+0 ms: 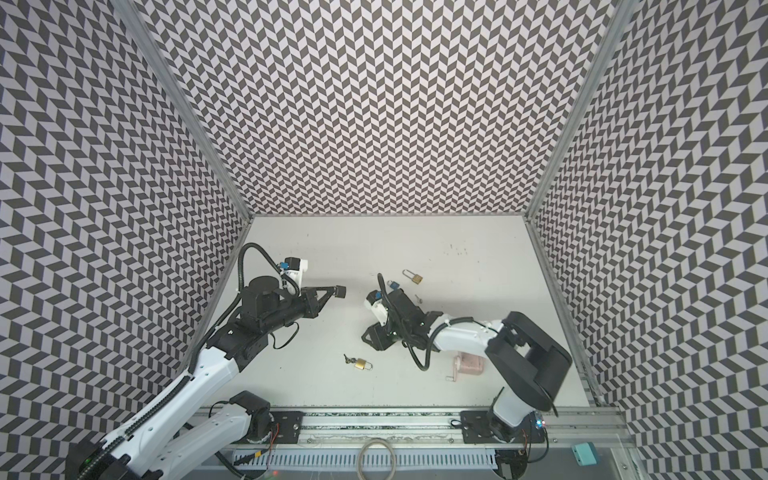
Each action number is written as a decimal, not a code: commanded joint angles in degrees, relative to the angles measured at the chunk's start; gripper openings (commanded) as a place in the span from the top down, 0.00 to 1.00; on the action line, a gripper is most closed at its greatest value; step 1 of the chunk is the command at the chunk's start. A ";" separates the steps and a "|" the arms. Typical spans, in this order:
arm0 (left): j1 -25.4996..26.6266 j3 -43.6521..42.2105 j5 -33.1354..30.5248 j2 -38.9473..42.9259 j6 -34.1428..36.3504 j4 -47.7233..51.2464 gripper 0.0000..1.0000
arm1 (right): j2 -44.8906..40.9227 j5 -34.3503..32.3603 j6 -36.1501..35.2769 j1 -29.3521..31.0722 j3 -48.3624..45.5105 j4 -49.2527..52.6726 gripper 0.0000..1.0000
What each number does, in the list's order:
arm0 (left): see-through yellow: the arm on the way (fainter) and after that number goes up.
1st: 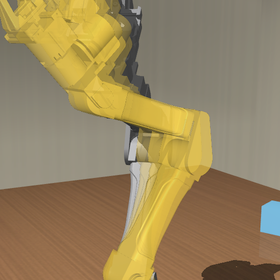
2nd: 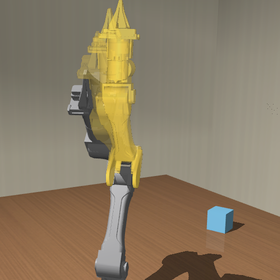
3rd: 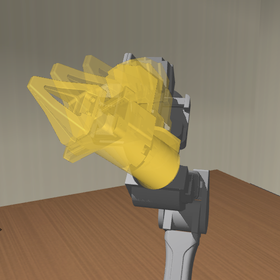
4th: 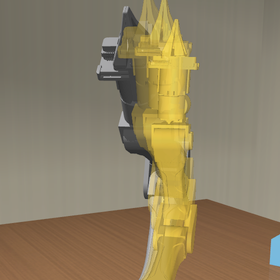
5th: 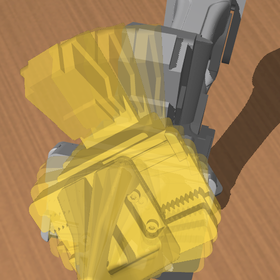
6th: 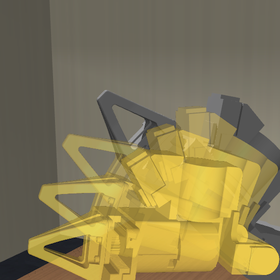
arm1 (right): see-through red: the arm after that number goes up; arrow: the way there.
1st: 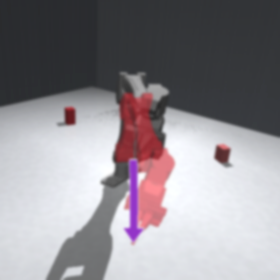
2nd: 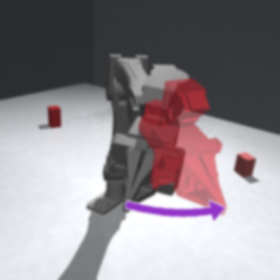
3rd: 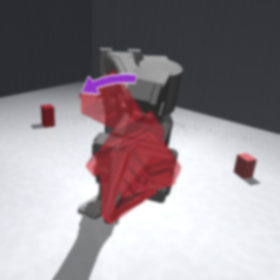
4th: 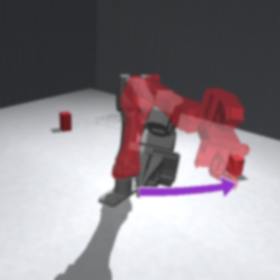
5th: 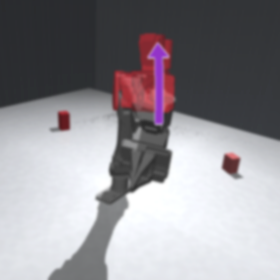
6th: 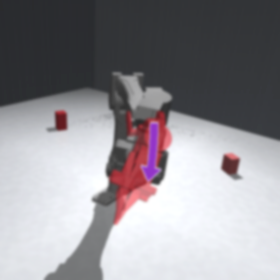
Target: Lock with the key
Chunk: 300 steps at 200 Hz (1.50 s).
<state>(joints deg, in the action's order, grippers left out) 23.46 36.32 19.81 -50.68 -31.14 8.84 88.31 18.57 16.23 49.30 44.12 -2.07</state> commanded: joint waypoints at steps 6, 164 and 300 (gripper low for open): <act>0.04 1.93 7.73 -2.02 0.30 -4.02 1.00 | -11.41 -7.82 -5.60 -0.48 -4.04 -5.36 0.46; 12.75 13.05 21.74 -14.87 -3.72 -9.07 1.00 | -33.67 -13.71 -31.56 0.76 -7.23 -4.50 0.26; 13.27 12.77 23.21 -16.03 -4.66 -10.52 1.00 | -29.72 -18.46 -34.13 3.70 -4.37 -2.23 0.65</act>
<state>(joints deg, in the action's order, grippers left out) 36.40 47.07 41.74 -66.98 -35.68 0.97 58.35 0.73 -17.52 52.58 38.00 -2.81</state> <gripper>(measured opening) 0.048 0.409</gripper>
